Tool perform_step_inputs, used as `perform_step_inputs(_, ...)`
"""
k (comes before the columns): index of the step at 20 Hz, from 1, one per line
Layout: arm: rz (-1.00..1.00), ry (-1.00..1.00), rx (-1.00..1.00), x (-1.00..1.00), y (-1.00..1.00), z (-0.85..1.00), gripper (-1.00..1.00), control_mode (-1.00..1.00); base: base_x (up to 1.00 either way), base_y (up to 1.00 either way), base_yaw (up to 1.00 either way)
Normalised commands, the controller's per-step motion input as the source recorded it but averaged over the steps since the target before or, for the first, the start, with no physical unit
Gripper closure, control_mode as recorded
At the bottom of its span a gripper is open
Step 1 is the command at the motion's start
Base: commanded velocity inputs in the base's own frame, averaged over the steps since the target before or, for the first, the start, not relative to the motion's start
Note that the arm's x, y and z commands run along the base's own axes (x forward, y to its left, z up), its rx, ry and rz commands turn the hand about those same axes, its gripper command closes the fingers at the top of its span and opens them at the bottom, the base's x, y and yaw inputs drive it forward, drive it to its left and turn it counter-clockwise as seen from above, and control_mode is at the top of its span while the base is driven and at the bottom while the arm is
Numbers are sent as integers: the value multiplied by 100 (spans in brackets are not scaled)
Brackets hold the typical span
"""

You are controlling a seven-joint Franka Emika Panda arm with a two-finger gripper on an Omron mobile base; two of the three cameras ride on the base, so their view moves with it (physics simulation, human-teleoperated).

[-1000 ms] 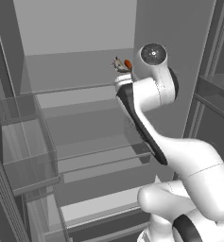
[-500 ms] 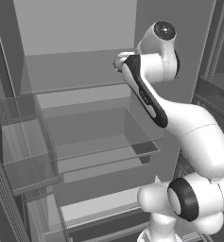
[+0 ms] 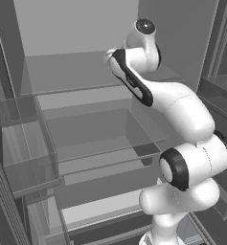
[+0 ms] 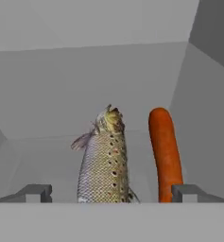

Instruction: Place one carrot and one fish in each tupperware on the nearby counter, to pack two identical lunches.

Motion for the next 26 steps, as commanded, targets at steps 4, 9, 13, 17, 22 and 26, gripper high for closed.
perform_step_inputs(4,0,11,-2,83,16,-18,-100,-100,0,0,0)
perform_step_inputs(9,0,8,-1,34,-5,-28,-100,-100,0,0,0)
perform_step_inputs(13,0,0,0,-17,-5,-38,100,-100,0,0,0)
perform_step_inputs(17,0,-6,1,-28,-18,-5,100,-100,0,0,0)
perform_step_inputs(22,0,-1,3,-5,-10,0,100,-100,0,0,0)
perform_step_inputs(26,0,-31,5,-99,-6,10,100,-100,0,0,0)
